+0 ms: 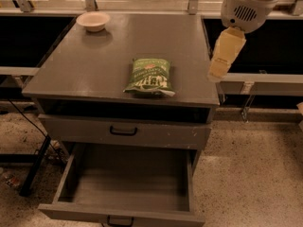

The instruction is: Place green jalapeno chip bag into middle drawer

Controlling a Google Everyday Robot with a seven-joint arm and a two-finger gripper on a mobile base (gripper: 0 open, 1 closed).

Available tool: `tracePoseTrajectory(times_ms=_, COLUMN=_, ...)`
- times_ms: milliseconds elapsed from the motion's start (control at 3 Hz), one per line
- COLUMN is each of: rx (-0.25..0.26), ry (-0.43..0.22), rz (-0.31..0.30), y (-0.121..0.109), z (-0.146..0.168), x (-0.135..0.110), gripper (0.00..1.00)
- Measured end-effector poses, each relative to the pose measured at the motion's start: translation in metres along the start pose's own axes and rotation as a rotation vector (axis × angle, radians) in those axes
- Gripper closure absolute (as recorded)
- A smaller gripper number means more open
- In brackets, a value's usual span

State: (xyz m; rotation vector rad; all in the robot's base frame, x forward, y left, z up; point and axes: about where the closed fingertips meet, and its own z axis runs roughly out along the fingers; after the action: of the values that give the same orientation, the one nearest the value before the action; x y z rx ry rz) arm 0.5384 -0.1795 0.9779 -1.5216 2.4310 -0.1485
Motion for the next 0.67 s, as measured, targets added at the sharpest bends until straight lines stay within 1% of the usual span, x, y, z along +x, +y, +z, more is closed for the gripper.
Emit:
tracePoseTrajectory(times_ms=333, rx=0.013, ry=-0.013, rz=-0.002, y=-0.0023, z=-0.0005, x=-0.0031, gripper=0.00)
tracePoseTrajectory(times_ms=667, rx=-0.016, ry=-0.024, rz=-0.013, y=0.0036, z=0.0056, x=-0.0042, gripper=0.00)
